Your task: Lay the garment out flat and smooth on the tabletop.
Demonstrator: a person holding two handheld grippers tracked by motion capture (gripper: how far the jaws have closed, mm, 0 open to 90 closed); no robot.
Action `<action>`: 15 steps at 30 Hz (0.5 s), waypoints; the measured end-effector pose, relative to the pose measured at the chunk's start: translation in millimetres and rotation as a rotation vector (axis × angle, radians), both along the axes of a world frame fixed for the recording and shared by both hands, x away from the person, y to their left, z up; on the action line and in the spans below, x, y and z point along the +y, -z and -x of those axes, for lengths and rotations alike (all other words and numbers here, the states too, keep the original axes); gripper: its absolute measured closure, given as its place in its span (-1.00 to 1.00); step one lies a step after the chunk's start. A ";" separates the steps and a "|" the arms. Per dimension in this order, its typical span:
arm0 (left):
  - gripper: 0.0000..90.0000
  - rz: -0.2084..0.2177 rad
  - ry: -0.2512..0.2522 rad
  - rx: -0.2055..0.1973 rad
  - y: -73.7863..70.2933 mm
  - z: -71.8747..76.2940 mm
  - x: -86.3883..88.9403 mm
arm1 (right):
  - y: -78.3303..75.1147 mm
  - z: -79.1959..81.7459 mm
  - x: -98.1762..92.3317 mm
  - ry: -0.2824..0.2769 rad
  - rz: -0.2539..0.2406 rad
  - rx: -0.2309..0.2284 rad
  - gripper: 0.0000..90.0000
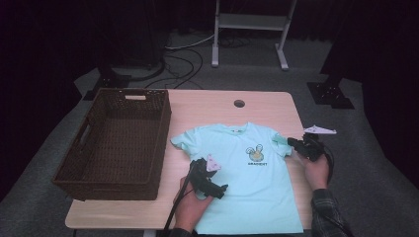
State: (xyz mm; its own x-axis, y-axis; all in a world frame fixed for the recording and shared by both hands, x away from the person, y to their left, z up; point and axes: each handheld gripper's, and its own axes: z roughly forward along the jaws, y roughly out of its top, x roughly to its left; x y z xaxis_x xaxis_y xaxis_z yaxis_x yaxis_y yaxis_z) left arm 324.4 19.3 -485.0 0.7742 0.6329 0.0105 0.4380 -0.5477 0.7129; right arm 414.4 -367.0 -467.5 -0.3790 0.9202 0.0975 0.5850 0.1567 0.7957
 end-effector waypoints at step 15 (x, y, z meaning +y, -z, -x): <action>-1.00 0.000 0.000 0.000 0.0 0.0 0.0 | 7.5 0.7 -7.6 0.035 0.023 0.034 0.90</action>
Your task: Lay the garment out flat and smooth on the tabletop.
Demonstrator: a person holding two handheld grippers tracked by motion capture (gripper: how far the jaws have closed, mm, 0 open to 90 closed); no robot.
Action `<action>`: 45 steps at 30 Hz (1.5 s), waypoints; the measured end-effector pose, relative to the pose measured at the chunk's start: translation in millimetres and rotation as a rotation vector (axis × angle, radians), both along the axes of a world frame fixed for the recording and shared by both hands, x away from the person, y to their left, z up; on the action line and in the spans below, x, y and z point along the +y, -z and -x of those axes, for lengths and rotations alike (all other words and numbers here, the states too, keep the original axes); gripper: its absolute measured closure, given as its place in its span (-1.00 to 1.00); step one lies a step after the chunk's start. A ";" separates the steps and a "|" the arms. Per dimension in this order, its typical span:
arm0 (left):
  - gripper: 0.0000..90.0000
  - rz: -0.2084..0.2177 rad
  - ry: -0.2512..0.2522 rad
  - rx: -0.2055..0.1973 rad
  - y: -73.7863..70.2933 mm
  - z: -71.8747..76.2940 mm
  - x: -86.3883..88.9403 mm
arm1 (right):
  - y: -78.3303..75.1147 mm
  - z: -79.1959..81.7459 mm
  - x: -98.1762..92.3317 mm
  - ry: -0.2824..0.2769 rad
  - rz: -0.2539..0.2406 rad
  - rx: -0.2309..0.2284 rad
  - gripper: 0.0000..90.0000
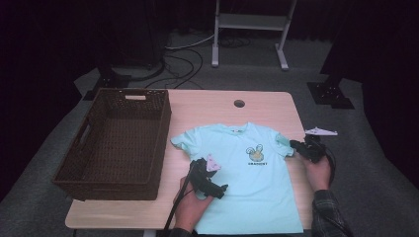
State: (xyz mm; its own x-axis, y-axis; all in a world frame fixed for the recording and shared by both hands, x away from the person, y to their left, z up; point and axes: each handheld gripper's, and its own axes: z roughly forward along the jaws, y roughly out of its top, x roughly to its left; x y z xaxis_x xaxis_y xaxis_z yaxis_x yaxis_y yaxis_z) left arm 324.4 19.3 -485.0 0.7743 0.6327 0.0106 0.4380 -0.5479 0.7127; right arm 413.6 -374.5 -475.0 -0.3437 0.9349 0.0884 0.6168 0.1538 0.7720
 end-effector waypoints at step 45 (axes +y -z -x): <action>-1.00 0.001 0.000 0.000 0.0 0.0 0.0 | -19.6 7.7 83.7 -0.326 0.045 -0.034 -1.00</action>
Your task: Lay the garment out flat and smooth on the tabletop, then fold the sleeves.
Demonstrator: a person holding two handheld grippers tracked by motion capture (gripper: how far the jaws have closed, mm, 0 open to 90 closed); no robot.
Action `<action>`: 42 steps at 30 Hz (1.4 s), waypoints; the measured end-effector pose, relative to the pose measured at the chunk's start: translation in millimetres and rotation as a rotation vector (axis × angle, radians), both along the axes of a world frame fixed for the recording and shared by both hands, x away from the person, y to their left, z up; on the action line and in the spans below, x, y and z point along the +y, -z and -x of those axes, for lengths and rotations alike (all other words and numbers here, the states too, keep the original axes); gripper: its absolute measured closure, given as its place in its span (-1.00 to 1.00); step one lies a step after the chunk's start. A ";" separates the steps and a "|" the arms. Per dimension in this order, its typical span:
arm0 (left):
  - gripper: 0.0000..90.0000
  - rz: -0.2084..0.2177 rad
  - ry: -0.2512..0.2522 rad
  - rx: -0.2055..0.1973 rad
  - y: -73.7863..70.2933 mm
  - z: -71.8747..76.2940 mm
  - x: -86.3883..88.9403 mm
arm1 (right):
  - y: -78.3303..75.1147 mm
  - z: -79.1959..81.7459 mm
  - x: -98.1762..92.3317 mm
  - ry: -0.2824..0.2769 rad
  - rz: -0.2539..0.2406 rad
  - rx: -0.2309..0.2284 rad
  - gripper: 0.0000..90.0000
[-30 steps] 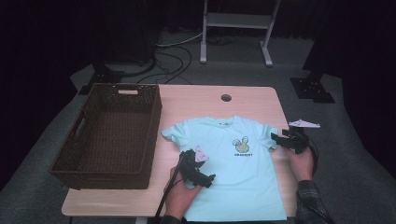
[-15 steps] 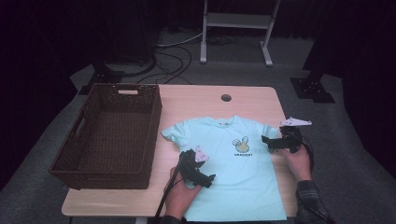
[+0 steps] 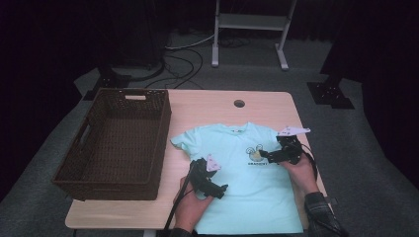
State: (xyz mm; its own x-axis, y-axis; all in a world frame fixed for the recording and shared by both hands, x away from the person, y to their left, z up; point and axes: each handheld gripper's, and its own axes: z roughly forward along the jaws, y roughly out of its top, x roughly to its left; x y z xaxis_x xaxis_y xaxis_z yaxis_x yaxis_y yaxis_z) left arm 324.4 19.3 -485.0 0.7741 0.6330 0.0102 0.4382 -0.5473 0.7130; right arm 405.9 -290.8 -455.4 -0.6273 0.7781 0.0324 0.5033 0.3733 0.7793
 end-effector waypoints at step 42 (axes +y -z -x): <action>-1.00 0.001 -0.014 0.001 0.1 0.1 -22.8 | 31.2 -4.8 24.2 -0.152 0.089 0.053 -1.00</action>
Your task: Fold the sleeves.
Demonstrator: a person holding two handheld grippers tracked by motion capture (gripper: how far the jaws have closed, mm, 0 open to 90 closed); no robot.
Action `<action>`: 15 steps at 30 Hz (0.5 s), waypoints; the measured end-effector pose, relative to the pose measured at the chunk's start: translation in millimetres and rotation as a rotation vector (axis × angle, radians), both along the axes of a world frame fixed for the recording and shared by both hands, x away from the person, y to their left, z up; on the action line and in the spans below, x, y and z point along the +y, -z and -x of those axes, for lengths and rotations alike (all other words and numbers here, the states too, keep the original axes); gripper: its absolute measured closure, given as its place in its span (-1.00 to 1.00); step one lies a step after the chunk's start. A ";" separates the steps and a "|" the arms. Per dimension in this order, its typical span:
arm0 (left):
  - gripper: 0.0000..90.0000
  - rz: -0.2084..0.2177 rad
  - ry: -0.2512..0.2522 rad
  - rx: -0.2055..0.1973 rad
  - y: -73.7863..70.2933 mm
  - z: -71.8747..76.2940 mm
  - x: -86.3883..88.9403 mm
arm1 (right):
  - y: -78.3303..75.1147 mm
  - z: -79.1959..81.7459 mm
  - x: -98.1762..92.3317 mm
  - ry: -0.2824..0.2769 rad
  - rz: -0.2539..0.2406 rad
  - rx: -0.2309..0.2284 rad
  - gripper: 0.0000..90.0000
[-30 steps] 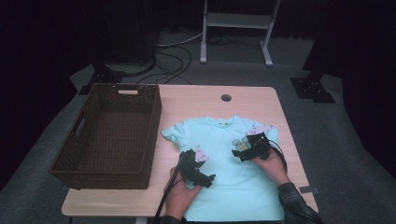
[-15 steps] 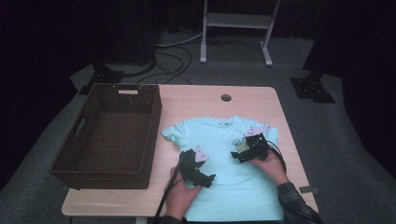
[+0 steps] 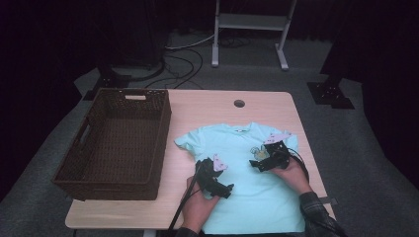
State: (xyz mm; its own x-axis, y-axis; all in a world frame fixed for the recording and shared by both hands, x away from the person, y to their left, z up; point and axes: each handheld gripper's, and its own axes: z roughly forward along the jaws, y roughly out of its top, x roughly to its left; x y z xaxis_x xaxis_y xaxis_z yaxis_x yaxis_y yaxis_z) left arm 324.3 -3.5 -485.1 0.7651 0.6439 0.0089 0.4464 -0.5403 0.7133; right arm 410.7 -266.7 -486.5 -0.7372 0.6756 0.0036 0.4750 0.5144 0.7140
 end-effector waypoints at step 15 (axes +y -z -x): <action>-1.00 -0.004 0.022 0.000 0.0 4.0 -40.0 | 0.1 1.8 -41.7 -0.022 0.003 0.003 -1.00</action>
